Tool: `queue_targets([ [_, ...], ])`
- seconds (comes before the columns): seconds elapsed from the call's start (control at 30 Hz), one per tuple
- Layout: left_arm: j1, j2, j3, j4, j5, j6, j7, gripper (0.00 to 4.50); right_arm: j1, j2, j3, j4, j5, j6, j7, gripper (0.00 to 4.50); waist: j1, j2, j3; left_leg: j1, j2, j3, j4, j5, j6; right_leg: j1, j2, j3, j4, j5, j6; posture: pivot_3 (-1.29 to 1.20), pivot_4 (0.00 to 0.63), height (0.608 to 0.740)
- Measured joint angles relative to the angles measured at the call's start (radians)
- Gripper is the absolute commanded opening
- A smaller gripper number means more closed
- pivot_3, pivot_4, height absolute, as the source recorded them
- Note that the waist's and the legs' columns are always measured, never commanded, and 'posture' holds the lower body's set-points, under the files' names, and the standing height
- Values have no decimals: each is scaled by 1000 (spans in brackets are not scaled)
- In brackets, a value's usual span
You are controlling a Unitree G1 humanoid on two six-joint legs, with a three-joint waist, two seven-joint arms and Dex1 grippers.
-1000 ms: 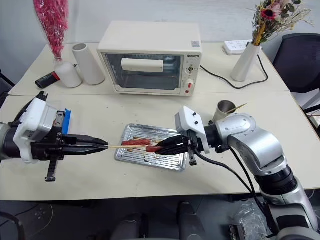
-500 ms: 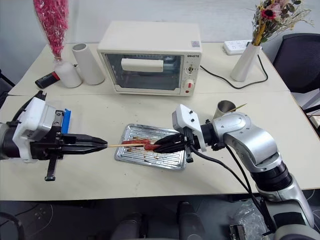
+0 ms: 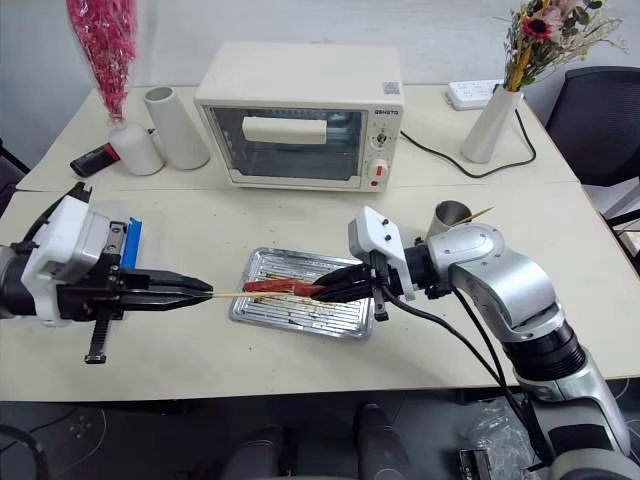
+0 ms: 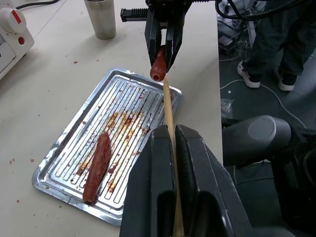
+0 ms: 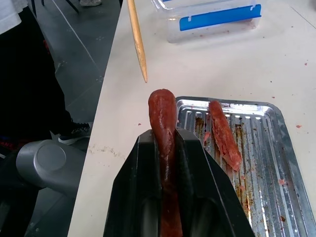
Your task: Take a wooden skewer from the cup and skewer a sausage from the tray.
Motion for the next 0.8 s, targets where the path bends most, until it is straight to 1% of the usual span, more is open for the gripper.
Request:
queue_targets([
  [0.4,-3,0,0,3,0,-3,3,0,-17,0,-4,-21,35,30,-16,124,0,0,0,0,0,0,0,0,0,0,0,0,0,0,0,0,150,740],
  [0.8,-7,0,0,5,2,-5,1,0,-14,0,-6,-23,36,27,-18,124,0,0,0,0,0,0,0,0,0,0,0,0,0,0,0,0,150,740],
])
